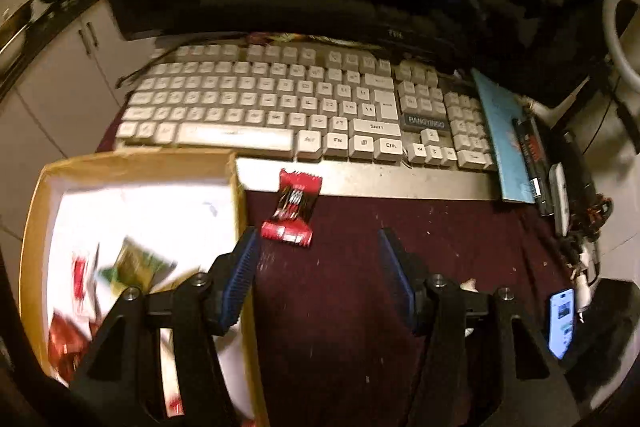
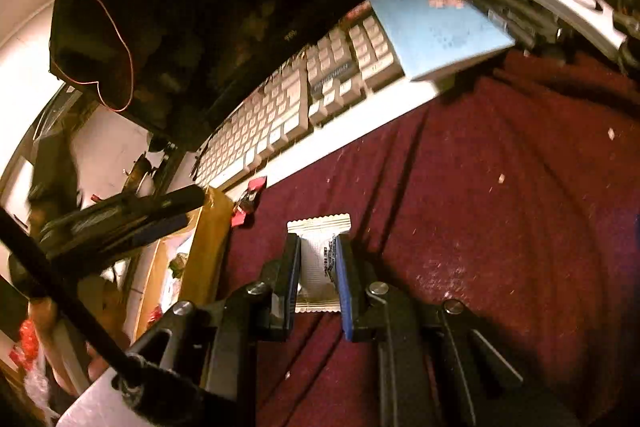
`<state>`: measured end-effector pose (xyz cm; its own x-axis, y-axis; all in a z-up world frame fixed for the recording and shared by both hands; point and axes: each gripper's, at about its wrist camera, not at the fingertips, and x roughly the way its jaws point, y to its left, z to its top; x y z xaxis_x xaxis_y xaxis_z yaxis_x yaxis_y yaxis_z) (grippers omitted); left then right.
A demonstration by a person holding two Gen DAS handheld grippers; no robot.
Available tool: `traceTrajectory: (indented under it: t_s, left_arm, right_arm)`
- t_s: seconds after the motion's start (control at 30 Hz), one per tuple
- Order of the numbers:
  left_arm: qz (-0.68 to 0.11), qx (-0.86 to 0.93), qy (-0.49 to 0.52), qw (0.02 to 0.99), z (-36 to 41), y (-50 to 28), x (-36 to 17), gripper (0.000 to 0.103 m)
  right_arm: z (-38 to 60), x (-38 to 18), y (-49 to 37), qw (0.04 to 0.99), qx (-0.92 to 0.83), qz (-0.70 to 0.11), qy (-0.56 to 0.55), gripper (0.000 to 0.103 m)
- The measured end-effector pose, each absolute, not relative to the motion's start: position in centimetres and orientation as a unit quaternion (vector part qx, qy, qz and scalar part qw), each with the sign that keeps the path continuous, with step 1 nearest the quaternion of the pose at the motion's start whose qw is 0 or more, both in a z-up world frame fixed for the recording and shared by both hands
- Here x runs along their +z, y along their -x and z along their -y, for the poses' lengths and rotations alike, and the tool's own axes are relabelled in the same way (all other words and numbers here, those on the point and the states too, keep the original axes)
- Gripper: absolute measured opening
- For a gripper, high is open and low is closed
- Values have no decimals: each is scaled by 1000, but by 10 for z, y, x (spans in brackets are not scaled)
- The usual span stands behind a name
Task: Organize snacks
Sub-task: 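Grasp the last red candy with the left gripper while the right holds the white wrapper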
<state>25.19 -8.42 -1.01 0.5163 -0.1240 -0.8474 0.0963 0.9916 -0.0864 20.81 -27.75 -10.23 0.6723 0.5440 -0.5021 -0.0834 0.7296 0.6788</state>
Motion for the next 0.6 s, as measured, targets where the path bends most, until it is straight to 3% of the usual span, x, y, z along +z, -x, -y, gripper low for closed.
traceTrajectory:
  t_s: [0.17, 0.47, 0.6]
  left_arm:
    - [-524, -45, -7, 850, 91, -292, -33, 52]
    - [-551, -6, -23, 834, 86, -311, -56, 27]
    - [-548, -6, -36, 836, 89, -301, -57, 25]
  right_arm:
    - [270, -100, -201, 871, 183, -360, -280, 16]
    - [270, -101, -202, 872, 178, -362, -277, 16]
    - [269, -100, -201, 874, 177, -361, -274, 16]
